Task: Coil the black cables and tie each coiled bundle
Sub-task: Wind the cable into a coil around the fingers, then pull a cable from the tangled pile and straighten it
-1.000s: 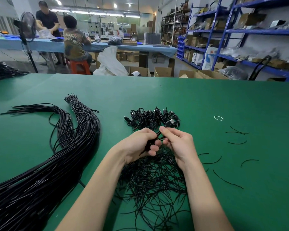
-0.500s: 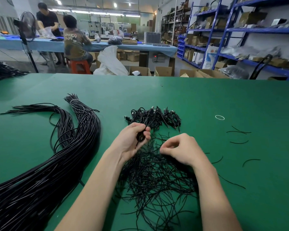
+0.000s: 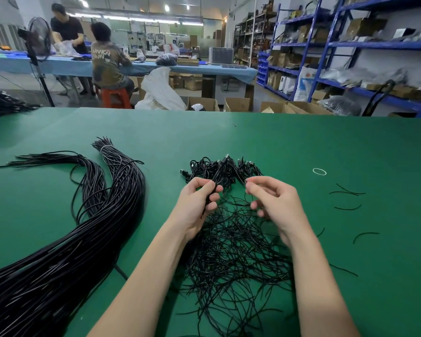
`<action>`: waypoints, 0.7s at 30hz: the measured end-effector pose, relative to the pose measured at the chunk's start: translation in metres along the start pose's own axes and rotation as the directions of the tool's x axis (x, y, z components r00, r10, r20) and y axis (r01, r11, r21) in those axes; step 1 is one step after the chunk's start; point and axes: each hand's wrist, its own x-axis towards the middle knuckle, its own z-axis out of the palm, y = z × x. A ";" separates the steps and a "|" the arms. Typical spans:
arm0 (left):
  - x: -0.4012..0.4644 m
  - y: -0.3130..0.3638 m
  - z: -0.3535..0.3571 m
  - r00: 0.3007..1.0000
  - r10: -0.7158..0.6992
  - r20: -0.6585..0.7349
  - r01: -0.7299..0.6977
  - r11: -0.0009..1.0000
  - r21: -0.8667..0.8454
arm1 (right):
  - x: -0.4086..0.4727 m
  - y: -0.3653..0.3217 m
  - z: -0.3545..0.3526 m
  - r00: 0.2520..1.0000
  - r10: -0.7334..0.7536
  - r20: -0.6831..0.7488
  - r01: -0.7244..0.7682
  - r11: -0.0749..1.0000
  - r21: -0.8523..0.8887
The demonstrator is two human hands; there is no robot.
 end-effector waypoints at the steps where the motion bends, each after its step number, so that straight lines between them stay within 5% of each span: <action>1: -0.001 -0.001 0.001 1.000 0.020 -0.008 -0.019 0.998 0.055 | 0.000 -0.002 0.006 1.000 -0.004 -0.003 0.004 0.999 0.050; 14: 0.003 -0.008 0.008 0.991 0.126 -0.040 -0.099 0.911 0.400 | -0.002 0.010 0.039 0.972 -0.234 -0.022 0.214 0.921 -0.324; 21: 0.005 -0.010 0.006 0.981 0.192 -0.031 -0.155 0.871 0.466 | -0.002 0.012 0.040 0.986 -0.168 0.000 0.162 0.953 -0.255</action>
